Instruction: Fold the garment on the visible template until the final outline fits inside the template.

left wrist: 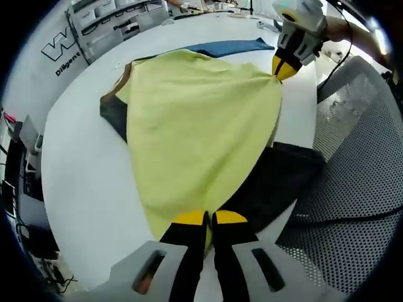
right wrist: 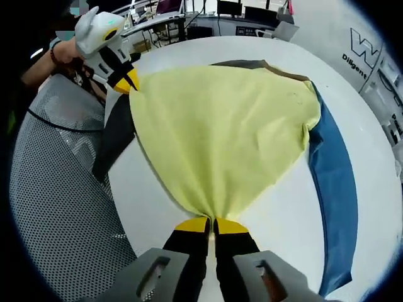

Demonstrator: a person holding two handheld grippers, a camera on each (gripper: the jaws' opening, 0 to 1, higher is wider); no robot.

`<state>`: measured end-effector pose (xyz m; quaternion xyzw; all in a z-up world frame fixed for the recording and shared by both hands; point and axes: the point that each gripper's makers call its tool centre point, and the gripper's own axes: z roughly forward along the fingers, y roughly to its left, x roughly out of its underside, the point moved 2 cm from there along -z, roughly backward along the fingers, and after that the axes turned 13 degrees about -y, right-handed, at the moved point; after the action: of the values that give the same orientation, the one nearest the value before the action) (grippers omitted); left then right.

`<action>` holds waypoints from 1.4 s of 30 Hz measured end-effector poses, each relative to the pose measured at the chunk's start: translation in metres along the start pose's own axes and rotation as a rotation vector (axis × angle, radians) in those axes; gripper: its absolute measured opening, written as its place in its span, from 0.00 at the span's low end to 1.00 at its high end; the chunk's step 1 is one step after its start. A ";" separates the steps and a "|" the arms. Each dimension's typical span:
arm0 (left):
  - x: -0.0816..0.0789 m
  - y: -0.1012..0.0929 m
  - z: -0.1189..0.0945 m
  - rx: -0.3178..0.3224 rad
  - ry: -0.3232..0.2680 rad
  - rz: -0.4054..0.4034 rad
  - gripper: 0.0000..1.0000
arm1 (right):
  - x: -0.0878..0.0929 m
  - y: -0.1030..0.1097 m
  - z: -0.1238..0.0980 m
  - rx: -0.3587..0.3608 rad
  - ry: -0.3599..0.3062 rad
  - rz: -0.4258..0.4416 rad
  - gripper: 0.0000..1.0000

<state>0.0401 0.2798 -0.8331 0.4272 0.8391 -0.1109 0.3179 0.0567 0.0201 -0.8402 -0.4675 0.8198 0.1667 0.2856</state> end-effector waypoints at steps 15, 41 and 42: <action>0.000 0.004 -0.017 -0.097 -0.059 -0.064 0.33 | 0.000 0.000 0.001 0.002 0.002 0.010 0.00; 0.009 0.005 -0.020 -0.270 -0.061 -0.329 0.57 | -0.006 -0.004 -0.006 0.025 -0.025 0.035 0.00; 0.008 0.004 -0.018 -0.267 -0.052 -0.317 0.57 | -0.007 -0.004 -0.006 0.027 -0.028 0.037 0.00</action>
<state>0.0314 0.2955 -0.8237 0.2407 0.8947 -0.0583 0.3717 0.0611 0.0192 -0.8315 -0.4458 0.8266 0.1673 0.3001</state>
